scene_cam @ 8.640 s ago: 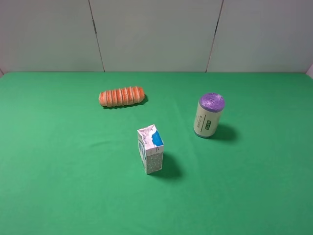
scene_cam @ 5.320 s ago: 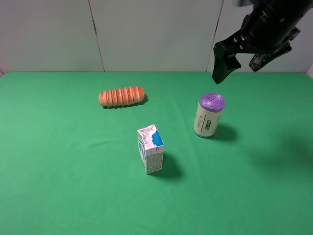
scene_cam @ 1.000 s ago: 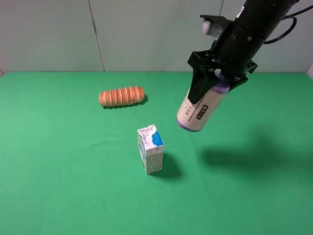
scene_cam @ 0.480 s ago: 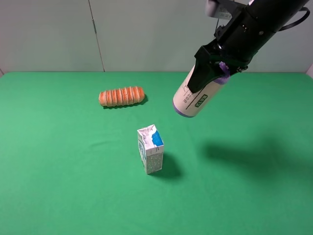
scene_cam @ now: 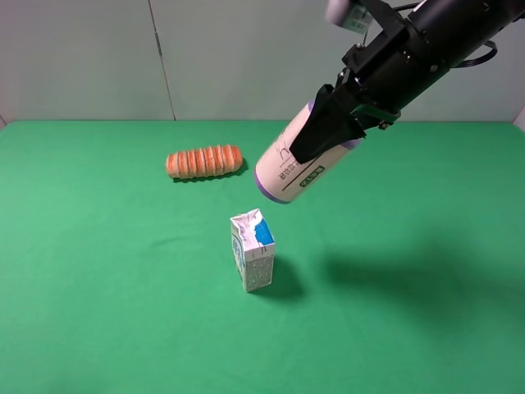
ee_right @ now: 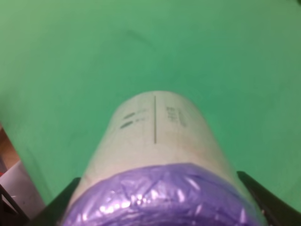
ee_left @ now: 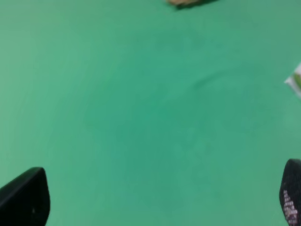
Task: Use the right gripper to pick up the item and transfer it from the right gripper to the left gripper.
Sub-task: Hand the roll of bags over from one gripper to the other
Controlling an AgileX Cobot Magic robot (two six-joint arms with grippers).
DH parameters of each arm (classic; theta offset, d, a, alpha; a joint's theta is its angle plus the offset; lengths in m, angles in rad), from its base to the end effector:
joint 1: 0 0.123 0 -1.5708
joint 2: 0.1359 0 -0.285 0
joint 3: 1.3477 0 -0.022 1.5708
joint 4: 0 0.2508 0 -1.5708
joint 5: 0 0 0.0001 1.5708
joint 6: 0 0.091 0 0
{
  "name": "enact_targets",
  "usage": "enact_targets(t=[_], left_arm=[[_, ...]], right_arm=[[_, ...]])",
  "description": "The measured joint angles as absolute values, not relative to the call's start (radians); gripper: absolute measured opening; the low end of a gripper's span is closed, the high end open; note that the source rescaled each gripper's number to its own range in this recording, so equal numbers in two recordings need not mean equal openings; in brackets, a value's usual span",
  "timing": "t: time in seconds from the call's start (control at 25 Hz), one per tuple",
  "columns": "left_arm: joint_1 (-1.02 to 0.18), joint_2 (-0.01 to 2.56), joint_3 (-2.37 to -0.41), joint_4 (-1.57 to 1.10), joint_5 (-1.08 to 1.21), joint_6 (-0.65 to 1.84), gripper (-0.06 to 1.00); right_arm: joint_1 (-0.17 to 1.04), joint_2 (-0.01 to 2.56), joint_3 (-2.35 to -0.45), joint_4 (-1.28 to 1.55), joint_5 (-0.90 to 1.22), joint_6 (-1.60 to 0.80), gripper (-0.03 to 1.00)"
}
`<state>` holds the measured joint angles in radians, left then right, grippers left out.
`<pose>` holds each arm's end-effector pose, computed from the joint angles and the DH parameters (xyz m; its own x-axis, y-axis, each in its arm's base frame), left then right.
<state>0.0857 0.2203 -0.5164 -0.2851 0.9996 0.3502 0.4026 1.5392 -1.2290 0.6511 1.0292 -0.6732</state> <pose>0.0320 -0.0189 0.2868 -0.5286 0.1417 -0.8370 0.2172 0.9757 0.0280 0.2677 0.1654 0.3016 -0.6446 -0.5481 -0.5330 -0.7550 0.5661 0.3309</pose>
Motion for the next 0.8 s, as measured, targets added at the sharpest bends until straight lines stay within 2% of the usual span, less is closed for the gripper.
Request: enact_targets(t=[0.44, 0.8], left_arm=[[0.086, 0.456, -0.516, -0.596, 0.9, 0.756, 0.89], [-0.014, 0.597, -0.516, -0.729, 0.826, 0.988, 0.88]], right_arm=[[0.403, 1.497, -1.229, 0.738, 1.05, -0.774, 0.05], [0.408, 1.481, -1.229, 0.814, 1.092, -0.798, 0.05]])
